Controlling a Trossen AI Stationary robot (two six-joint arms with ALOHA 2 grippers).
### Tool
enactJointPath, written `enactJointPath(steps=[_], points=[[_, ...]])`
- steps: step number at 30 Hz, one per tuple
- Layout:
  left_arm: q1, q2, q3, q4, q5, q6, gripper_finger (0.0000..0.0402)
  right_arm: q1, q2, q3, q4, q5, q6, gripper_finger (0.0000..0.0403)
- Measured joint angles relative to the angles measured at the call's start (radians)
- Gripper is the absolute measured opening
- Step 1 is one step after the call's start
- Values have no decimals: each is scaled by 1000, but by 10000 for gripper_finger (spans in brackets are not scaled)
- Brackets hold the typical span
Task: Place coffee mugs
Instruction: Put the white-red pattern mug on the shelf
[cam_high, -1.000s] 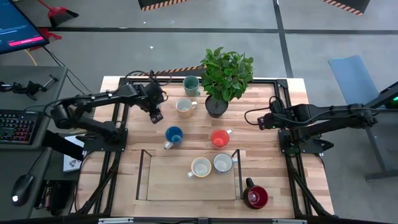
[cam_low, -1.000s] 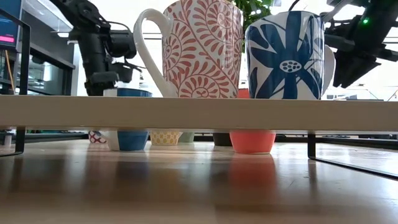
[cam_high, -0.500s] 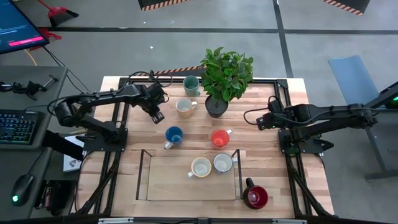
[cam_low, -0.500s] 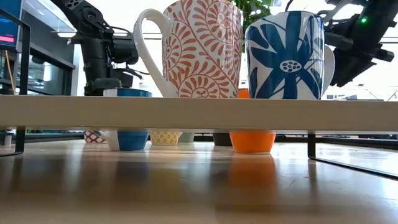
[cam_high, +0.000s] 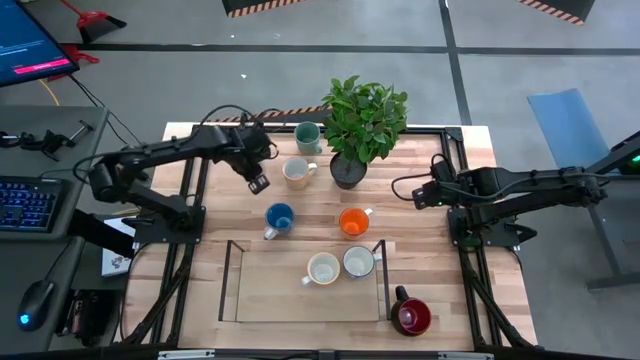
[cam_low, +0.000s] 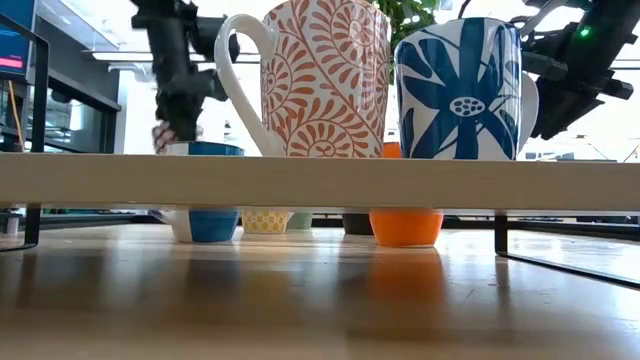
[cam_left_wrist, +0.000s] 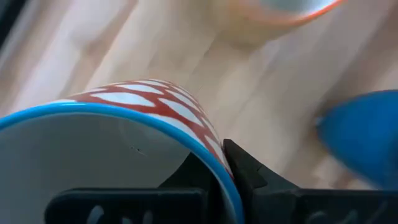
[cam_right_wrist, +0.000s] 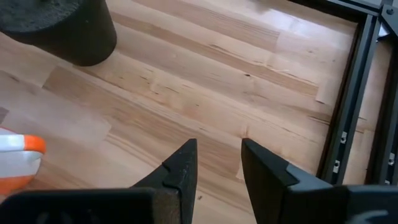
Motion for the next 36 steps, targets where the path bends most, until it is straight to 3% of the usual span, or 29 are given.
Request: enactJointPath(steps=[7,12,26,36], points=[[-184,0,207,-149,1,-75,7,0,0,0,56,0,-2,103],[-367,-1,278,-179,3,-161,7,0,0,0,91,-4,-7,103],[-851,5,286,-173,-2,-510,7,0,0,0,139,-97,-7,103],[-1011,147,286,-102,-7,-600,7,0,2,0,169,-136,-42,103]])
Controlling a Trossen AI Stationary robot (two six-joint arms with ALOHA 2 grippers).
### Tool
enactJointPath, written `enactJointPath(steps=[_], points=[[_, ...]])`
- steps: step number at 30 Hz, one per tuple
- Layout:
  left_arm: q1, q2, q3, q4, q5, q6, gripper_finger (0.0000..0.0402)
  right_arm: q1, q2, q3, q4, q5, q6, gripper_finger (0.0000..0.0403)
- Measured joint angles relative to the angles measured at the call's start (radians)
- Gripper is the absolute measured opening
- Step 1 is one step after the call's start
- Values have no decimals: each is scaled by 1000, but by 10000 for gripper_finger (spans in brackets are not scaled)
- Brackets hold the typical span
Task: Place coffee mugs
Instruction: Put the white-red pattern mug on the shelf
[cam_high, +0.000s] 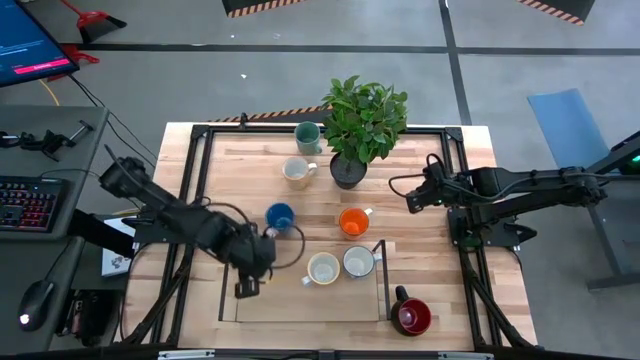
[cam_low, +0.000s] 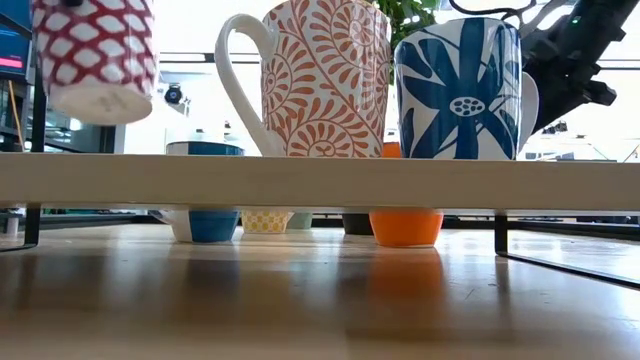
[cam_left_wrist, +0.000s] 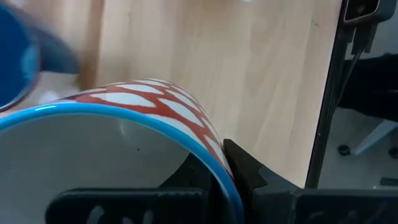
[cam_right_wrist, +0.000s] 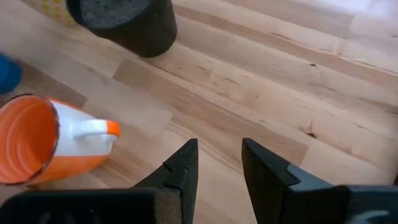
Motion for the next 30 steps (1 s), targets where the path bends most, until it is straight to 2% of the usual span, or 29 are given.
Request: enactJointPath(steps=[14,30], points=[[-48,81,-1,-14,5,-89,7,0,0,0,0,-73,-10,103],[-72,143,-2,-66,12,-65,7,0,0,0,-1,-83,-46,103]])
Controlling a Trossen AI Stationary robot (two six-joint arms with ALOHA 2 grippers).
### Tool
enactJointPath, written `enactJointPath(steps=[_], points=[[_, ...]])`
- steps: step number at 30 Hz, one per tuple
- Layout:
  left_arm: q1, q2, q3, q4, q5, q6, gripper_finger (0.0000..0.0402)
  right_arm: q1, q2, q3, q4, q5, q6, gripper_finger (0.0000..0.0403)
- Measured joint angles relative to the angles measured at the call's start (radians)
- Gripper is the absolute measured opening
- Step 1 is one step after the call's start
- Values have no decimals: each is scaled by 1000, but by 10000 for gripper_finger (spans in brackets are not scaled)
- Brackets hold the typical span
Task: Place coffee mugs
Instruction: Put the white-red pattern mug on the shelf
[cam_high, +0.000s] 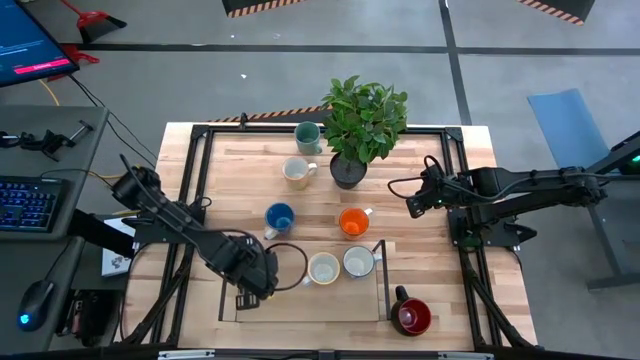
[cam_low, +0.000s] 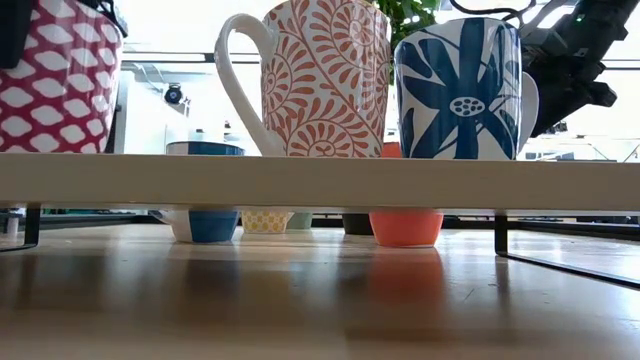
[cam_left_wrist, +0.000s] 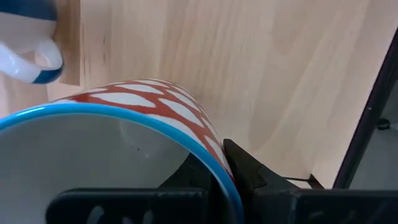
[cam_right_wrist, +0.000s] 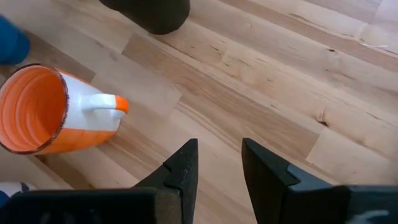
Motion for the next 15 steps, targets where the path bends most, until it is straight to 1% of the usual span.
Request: enactJointPath(steps=[10,15], points=[[-4,7,0,1,-1,-14,6,0,0,0,0,0,7,103],[-8,34,0,1,-4,21,7,0,0,0,0,0,6,103]])
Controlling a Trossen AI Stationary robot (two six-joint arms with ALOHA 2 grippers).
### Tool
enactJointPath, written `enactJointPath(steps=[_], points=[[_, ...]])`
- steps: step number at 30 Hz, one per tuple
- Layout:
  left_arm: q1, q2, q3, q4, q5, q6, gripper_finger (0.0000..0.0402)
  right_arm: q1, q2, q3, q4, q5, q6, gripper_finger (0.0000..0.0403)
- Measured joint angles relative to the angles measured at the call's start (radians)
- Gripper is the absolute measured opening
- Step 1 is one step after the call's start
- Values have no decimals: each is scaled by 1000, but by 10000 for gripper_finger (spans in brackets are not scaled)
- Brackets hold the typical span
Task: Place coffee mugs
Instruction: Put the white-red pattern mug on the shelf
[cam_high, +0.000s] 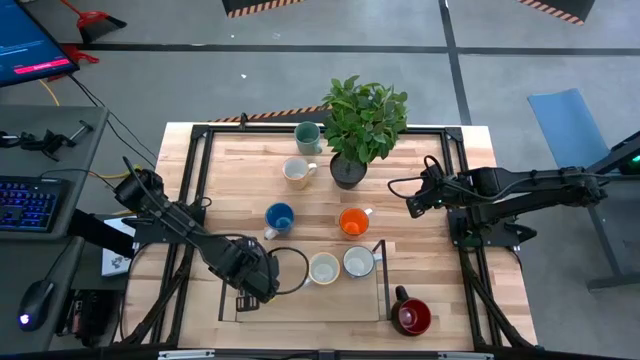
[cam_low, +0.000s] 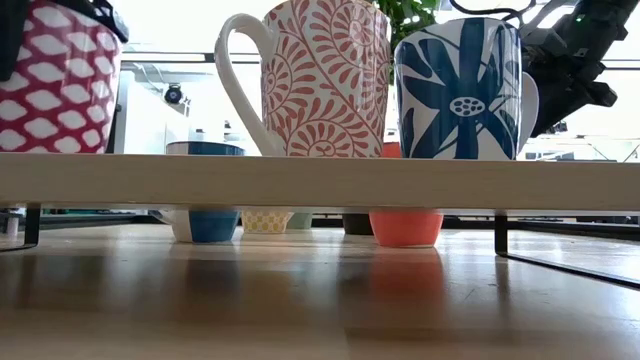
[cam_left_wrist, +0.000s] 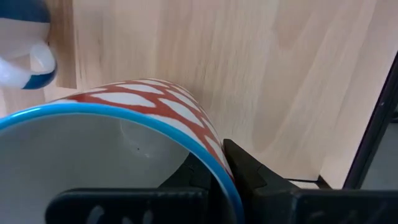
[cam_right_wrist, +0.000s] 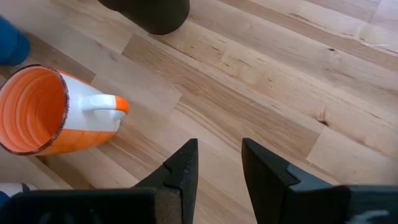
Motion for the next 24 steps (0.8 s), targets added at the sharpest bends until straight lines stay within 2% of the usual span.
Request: enactJointPath(steps=[8,20,24], points=[[0,12,-1,-3,33,4,12,0,0,0,1,-1,5,103],[1,11,0,-4,47,-27,69,0,0,0,1,-2,5,103],[1,-14,0,-5,69,15,78,0,0,0,1,-6,5,103]])
